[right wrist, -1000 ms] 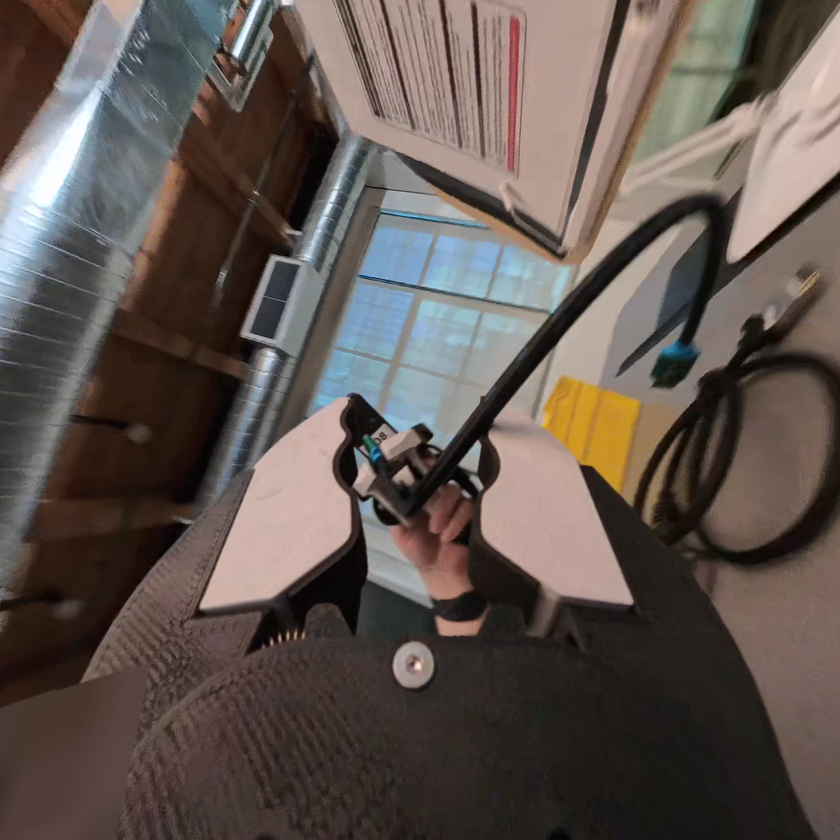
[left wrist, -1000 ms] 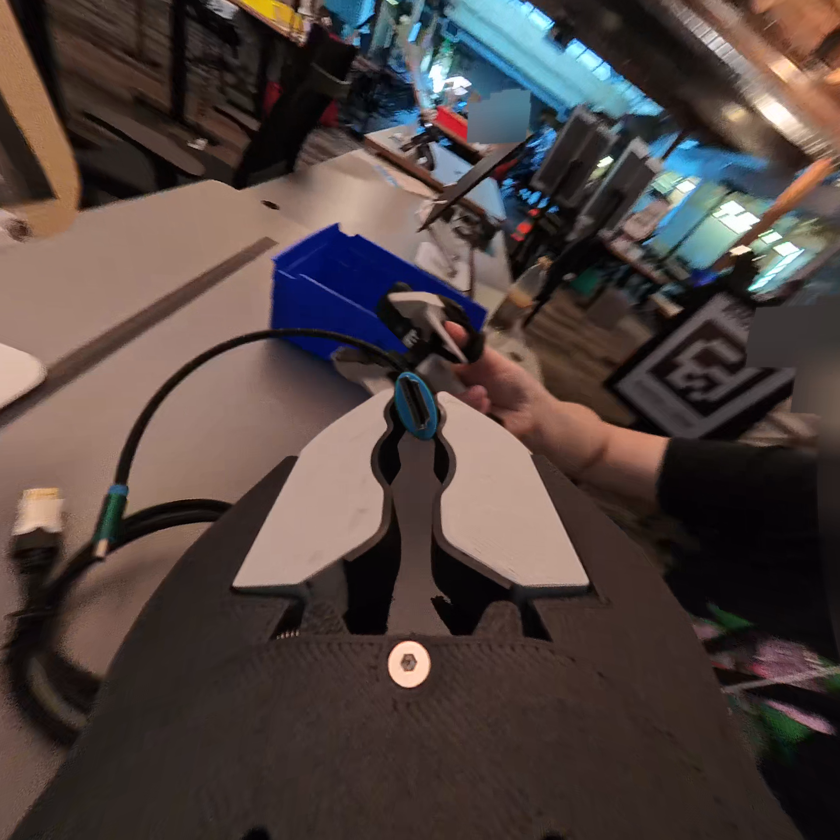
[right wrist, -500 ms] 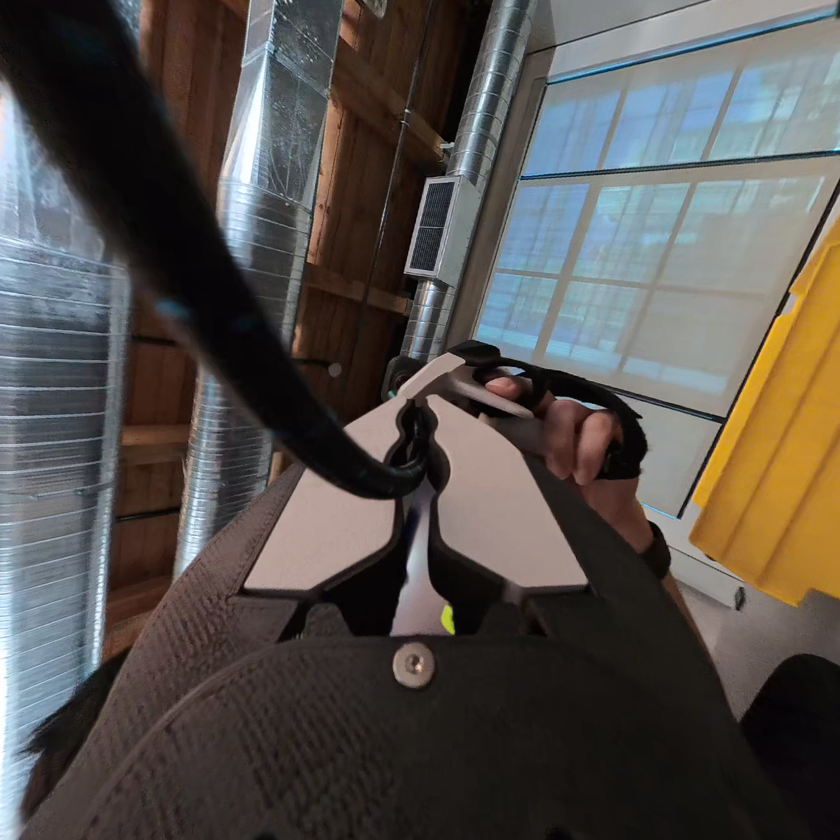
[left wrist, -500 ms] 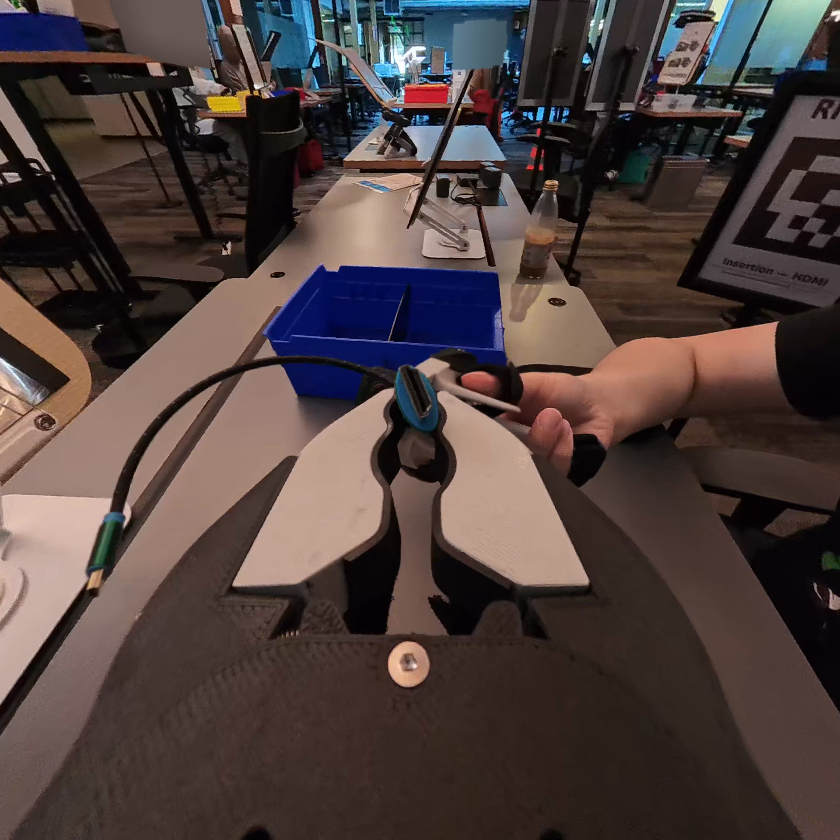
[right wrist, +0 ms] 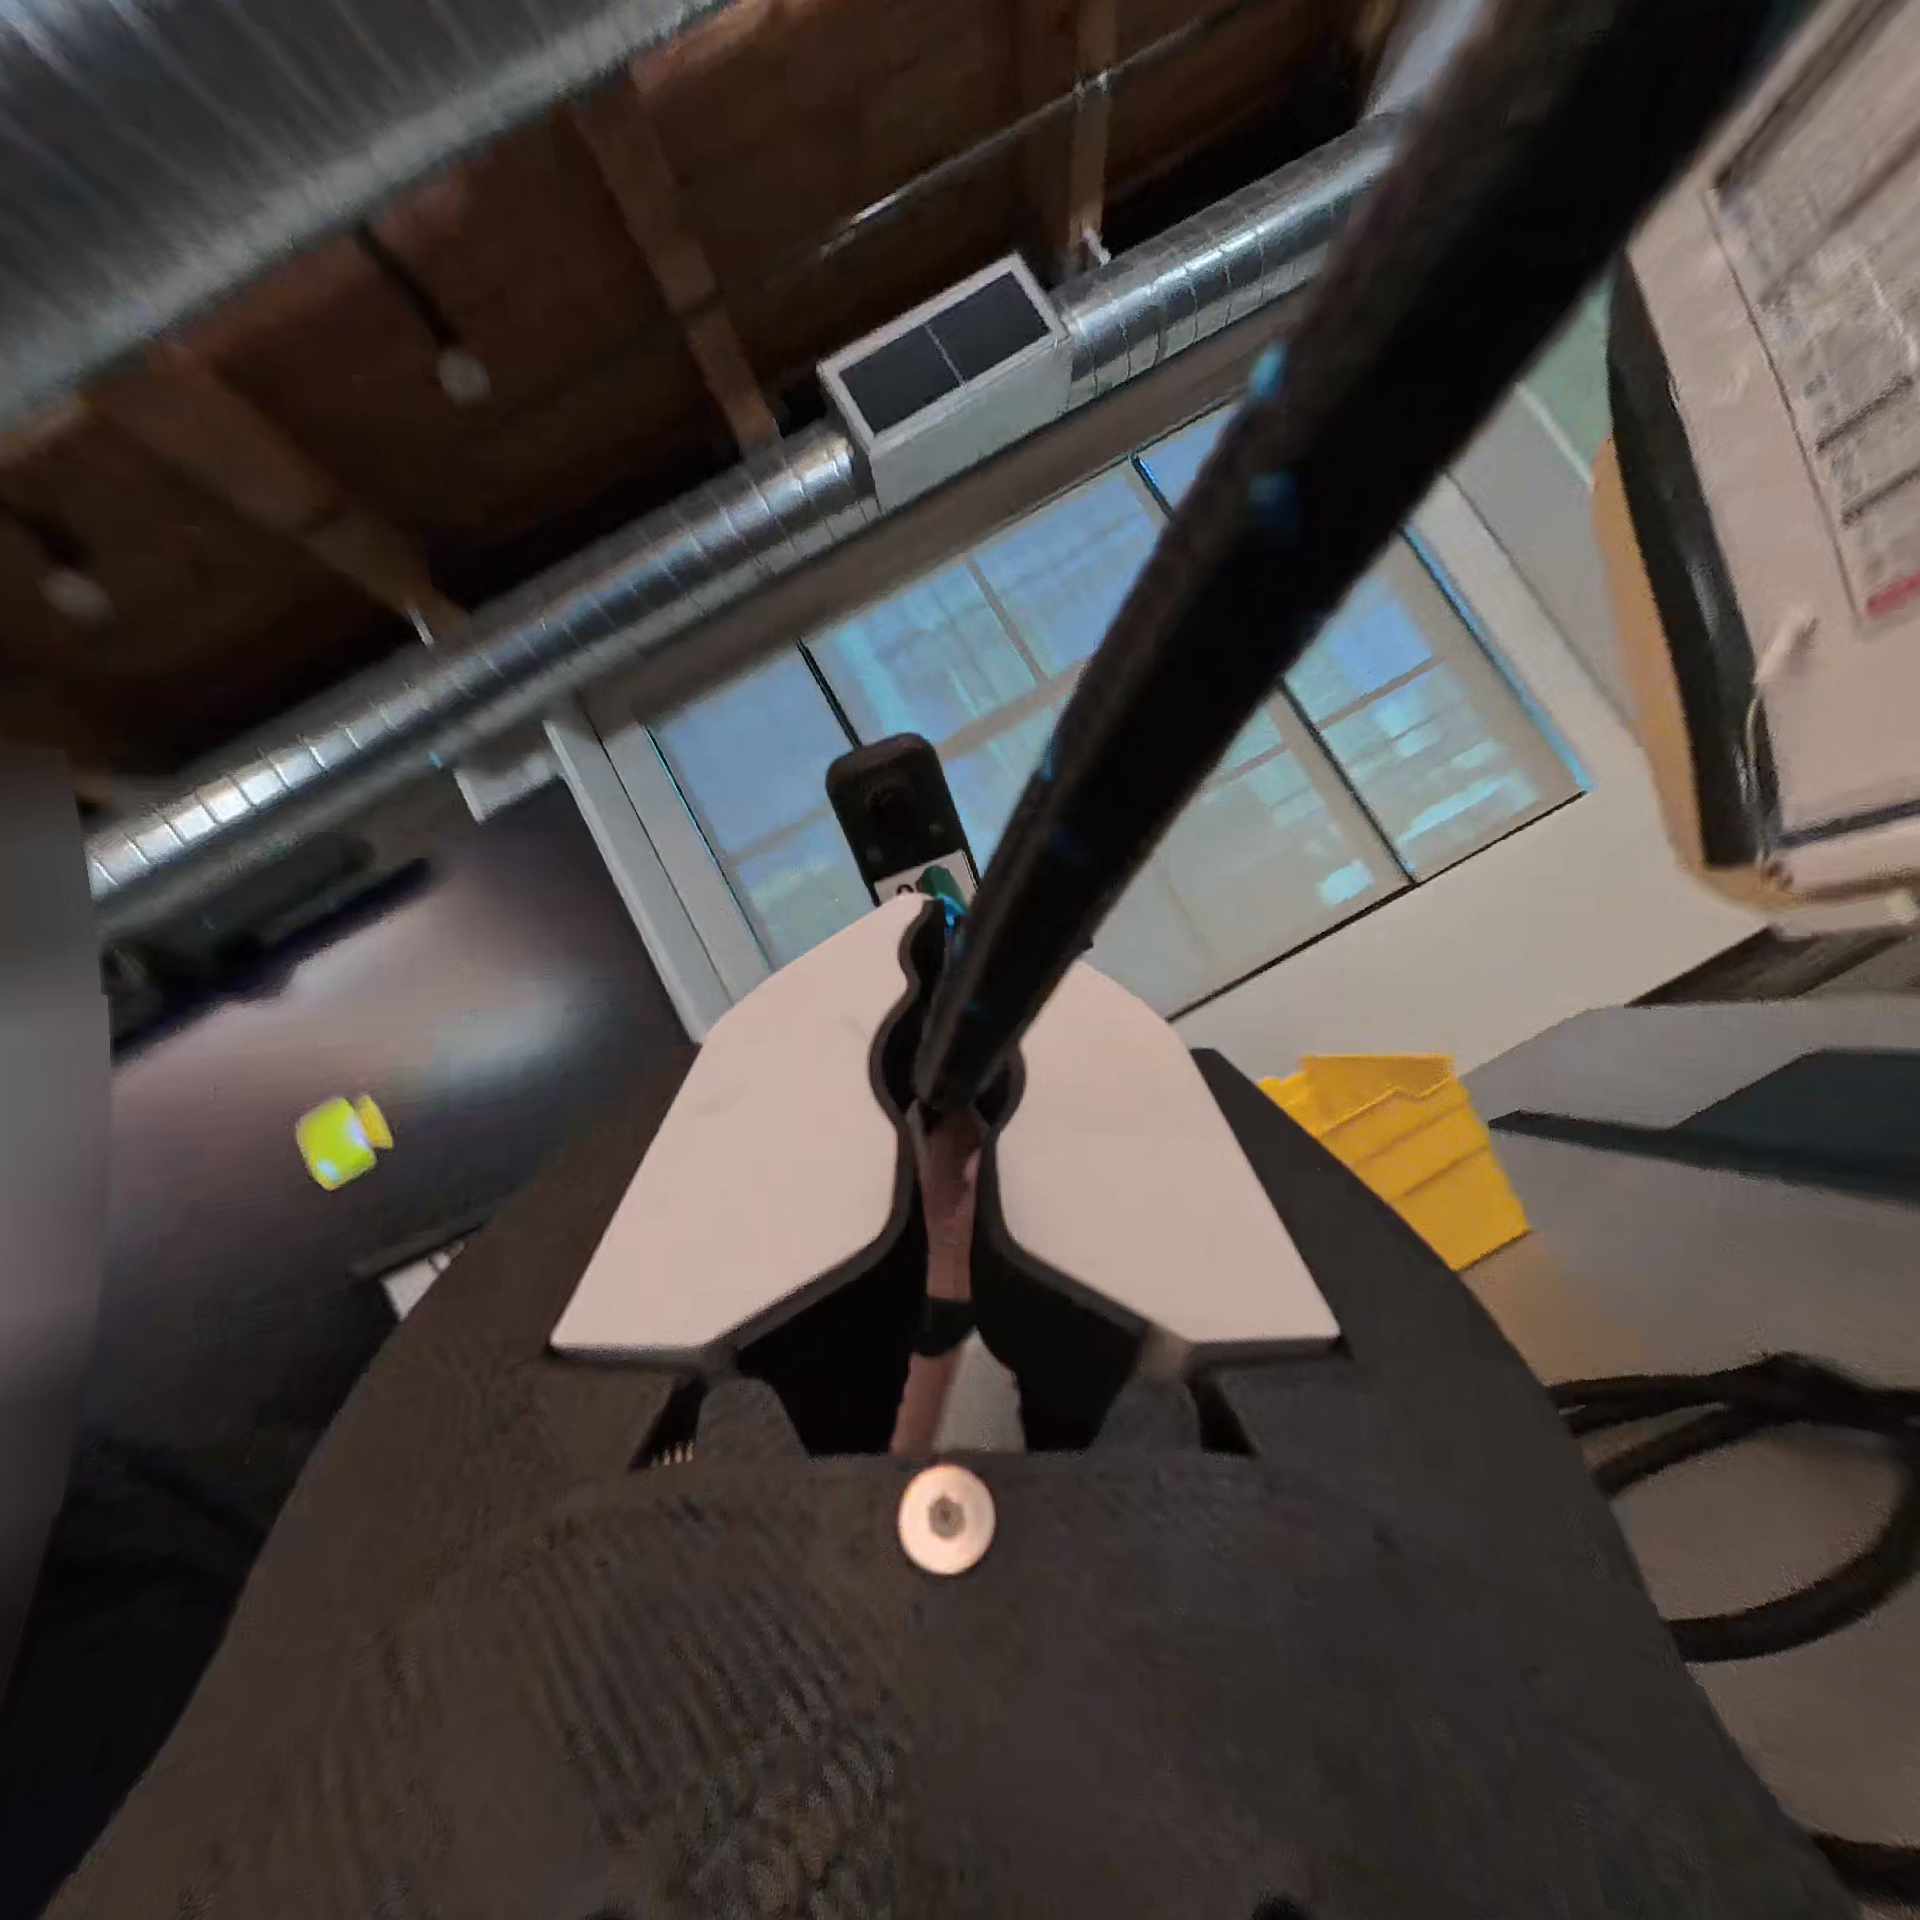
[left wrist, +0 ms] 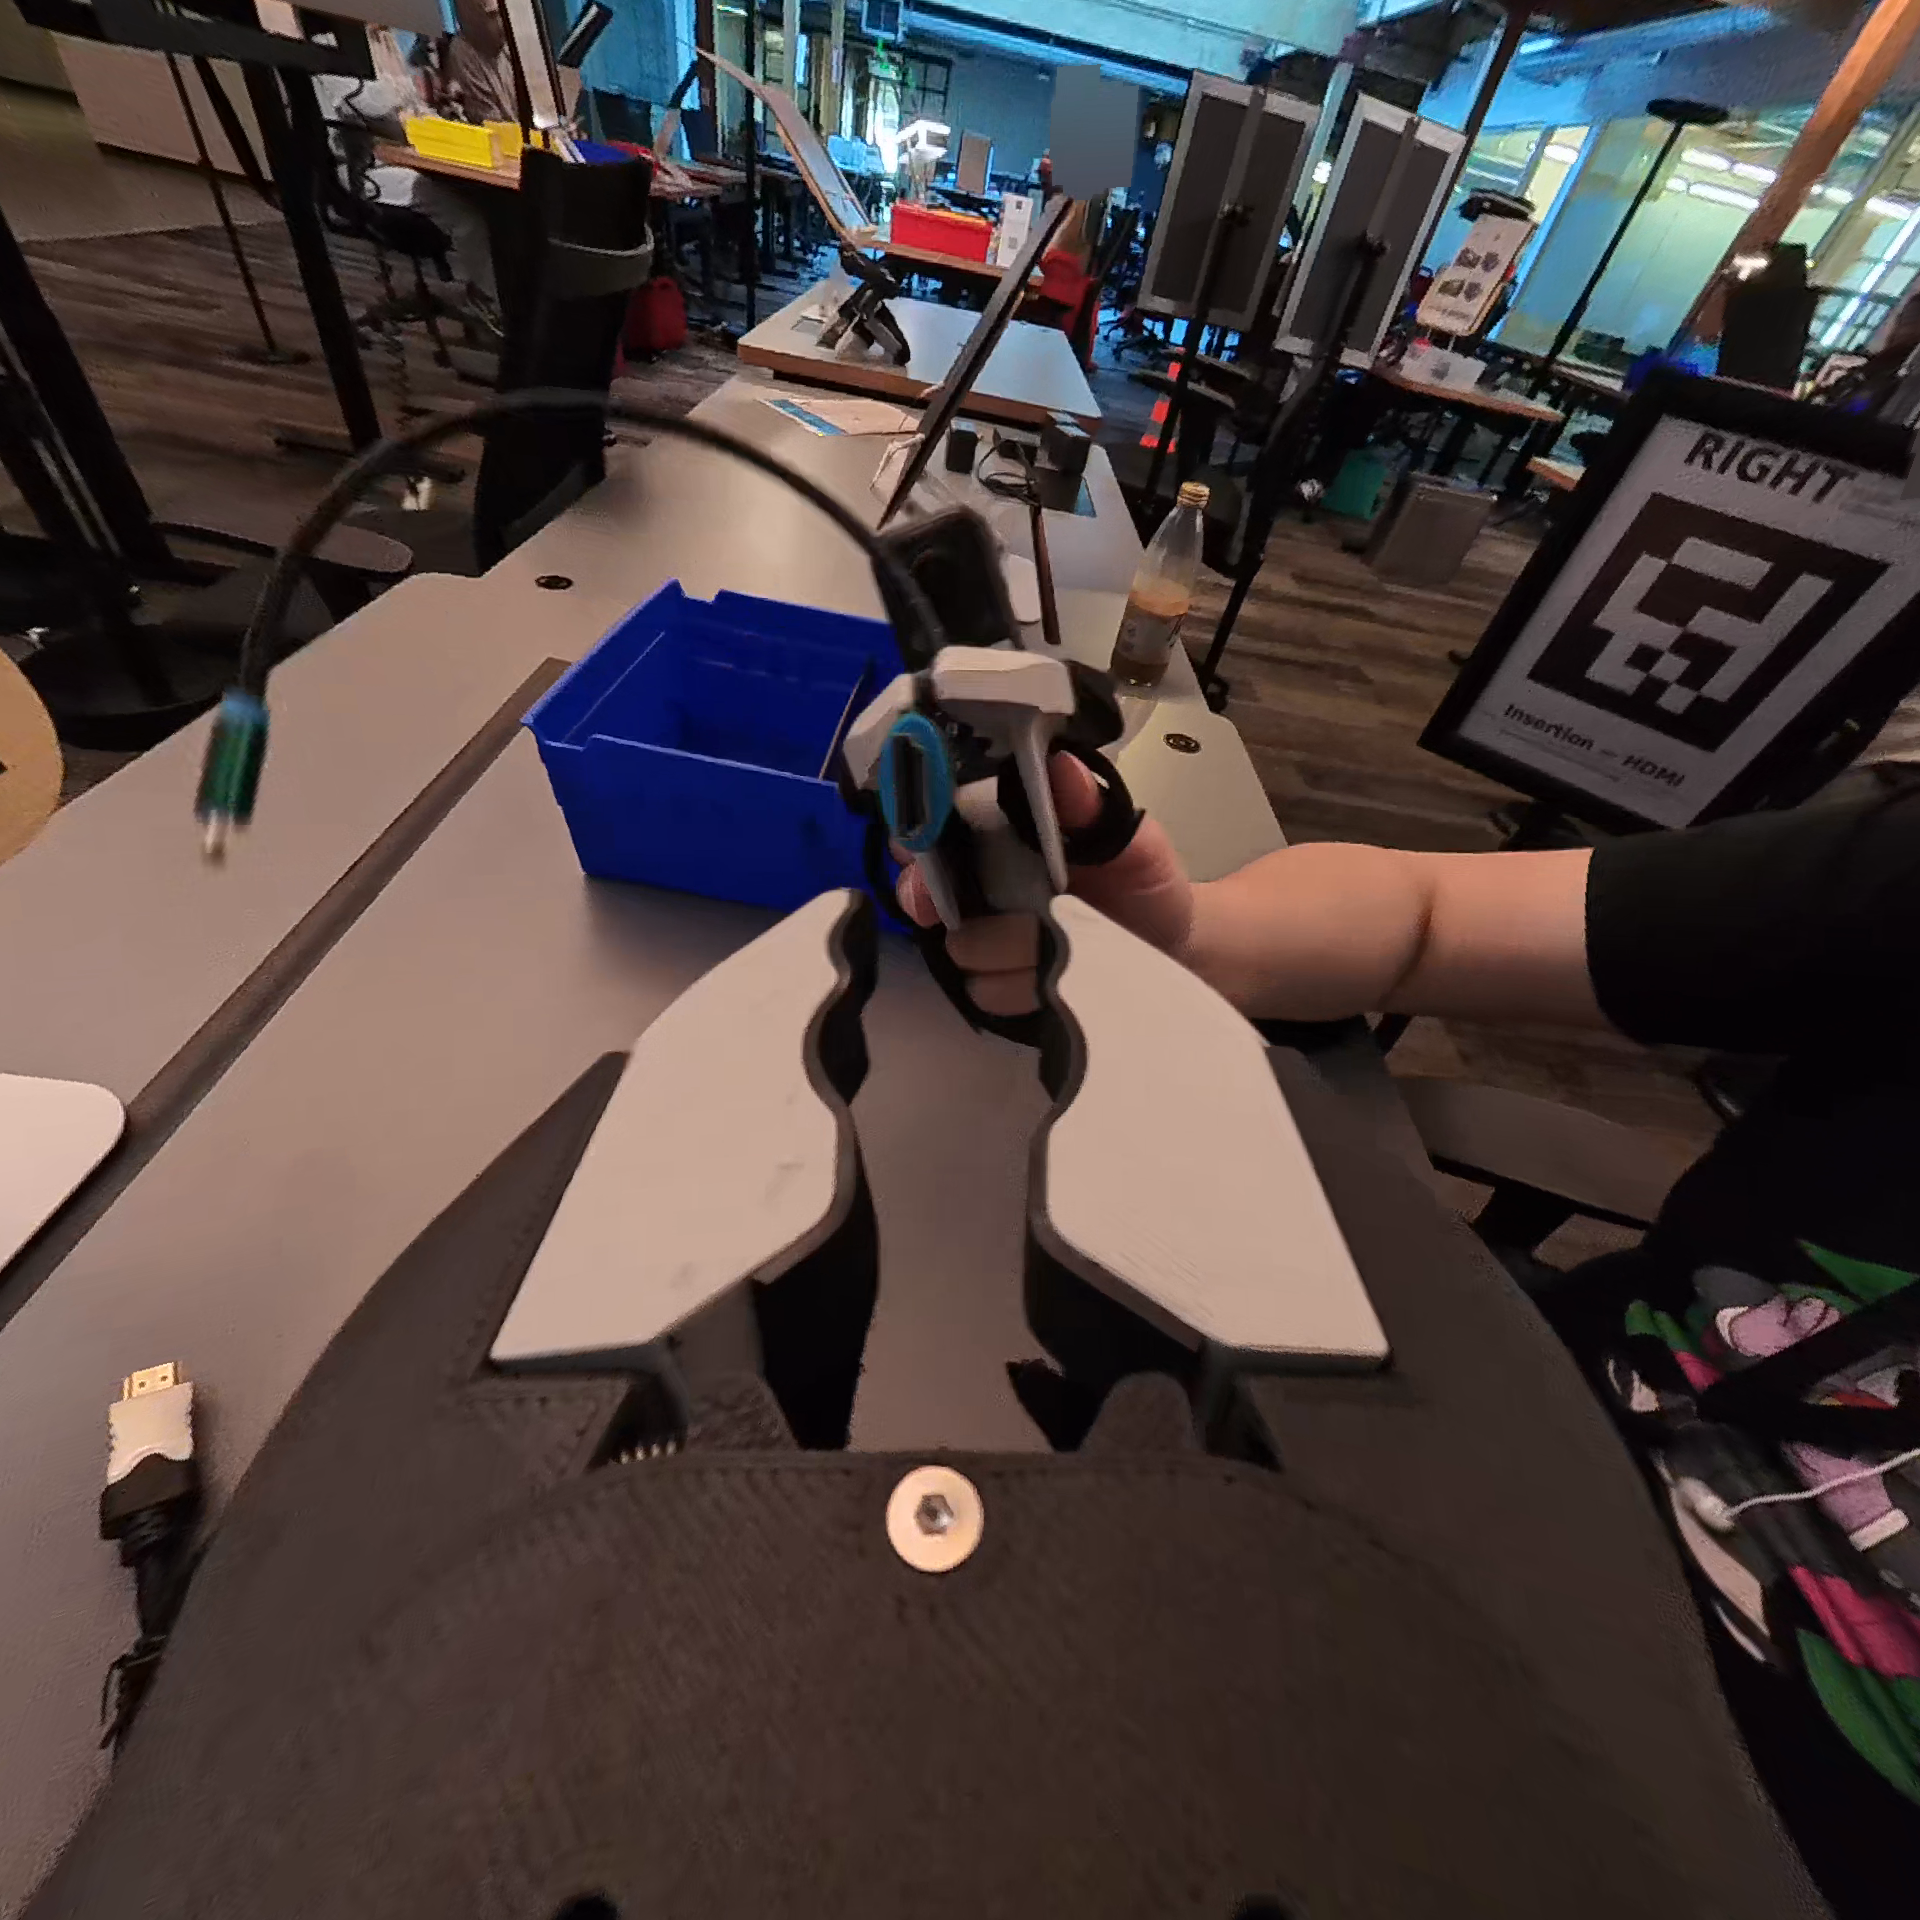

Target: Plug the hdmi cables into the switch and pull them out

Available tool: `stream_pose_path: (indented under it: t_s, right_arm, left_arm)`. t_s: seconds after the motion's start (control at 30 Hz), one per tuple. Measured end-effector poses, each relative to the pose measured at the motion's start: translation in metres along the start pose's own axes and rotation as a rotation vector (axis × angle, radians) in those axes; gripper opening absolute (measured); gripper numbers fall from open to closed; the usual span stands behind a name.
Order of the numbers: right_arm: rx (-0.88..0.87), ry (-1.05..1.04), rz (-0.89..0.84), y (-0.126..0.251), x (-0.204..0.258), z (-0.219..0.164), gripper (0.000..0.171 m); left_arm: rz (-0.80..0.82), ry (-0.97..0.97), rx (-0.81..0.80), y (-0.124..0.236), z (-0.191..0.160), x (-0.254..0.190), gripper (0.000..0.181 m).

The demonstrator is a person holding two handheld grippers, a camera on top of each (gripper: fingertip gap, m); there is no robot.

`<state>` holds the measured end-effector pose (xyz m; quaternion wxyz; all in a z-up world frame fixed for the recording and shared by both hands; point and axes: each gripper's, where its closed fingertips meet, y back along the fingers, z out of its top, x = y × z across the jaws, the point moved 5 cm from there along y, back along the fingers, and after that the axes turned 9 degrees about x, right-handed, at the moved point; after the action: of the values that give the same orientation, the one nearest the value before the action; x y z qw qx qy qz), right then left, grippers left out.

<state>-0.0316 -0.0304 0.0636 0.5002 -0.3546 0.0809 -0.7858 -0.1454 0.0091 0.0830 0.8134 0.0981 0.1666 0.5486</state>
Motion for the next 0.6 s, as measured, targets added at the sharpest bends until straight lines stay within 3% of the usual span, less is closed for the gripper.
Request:
stream_pose_path:
  t_s: [0.07,0.13,0.23,0.37,0.47,0.6]
  right_arm:
    - [0.061,0.132,-0.012,-0.003,0.008,0.002,0.004]
    - [0.124,0.259,-0.022,-0.006,0.017,0.002,0.003]
    - [0.197,0.416,-0.029,-0.009,0.026,-0.002,0.004]
    - [0.236,0.568,-0.015,-0.009,0.036,-0.004,0.004]
    - [0.195,0.667,0.100,-0.006,0.052,-0.005,0.004]
    - [0.265,0.666,0.146,-0.011,0.053,-0.015,0.051]
  left_arm:
    - [0.018,-0.005,0.013,-0.001,0.002,-0.002,0.042]
    - [0.071,-0.062,0.045,-0.002,0.003,-0.006,0.042]
    - [0.156,-0.191,0.061,-0.001,0.006,-0.017,0.016]
    - [0.304,-0.388,0.114,-0.001,0.010,-0.033,0.012]
    - [0.373,-0.568,0.155,-0.003,0.016,-0.055,0.011]
    - [0.514,-0.803,0.176,-0.001,0.026,-0.086,0.010]
